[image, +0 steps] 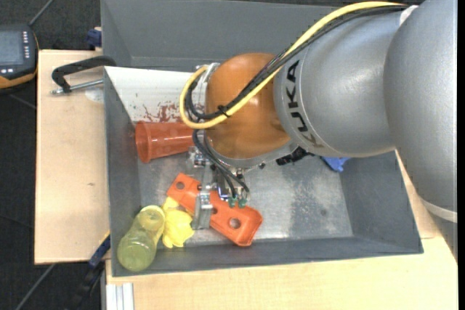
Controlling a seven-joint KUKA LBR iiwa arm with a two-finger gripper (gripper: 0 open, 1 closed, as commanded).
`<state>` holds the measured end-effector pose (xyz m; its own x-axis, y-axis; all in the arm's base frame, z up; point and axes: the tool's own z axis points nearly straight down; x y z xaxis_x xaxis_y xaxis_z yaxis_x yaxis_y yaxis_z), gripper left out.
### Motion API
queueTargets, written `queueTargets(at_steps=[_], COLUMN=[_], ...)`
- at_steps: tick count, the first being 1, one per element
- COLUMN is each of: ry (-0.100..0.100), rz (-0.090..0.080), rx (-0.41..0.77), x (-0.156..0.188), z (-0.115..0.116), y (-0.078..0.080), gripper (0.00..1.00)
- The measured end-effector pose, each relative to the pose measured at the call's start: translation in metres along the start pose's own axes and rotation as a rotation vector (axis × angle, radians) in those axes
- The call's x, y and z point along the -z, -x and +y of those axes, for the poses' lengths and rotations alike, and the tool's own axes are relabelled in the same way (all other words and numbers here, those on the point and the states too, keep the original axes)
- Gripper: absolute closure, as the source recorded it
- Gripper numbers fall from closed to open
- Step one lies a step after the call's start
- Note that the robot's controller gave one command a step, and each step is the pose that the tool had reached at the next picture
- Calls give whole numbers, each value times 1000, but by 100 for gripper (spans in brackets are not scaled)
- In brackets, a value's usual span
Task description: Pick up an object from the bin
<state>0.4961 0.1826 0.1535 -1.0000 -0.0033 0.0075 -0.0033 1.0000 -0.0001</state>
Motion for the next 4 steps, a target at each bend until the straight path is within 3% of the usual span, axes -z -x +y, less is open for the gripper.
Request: queueTargets(at_steps=[1,2,3,4], ry=[2,6,3,7], rz=[-8,-11,-5,-9], rx=[-2,-187,-276,-256], x=[5,-38,-84,-83], z=[-1,-31,-60,-50], y=[2,8,12,-5], gripper=[0,0,0,0])
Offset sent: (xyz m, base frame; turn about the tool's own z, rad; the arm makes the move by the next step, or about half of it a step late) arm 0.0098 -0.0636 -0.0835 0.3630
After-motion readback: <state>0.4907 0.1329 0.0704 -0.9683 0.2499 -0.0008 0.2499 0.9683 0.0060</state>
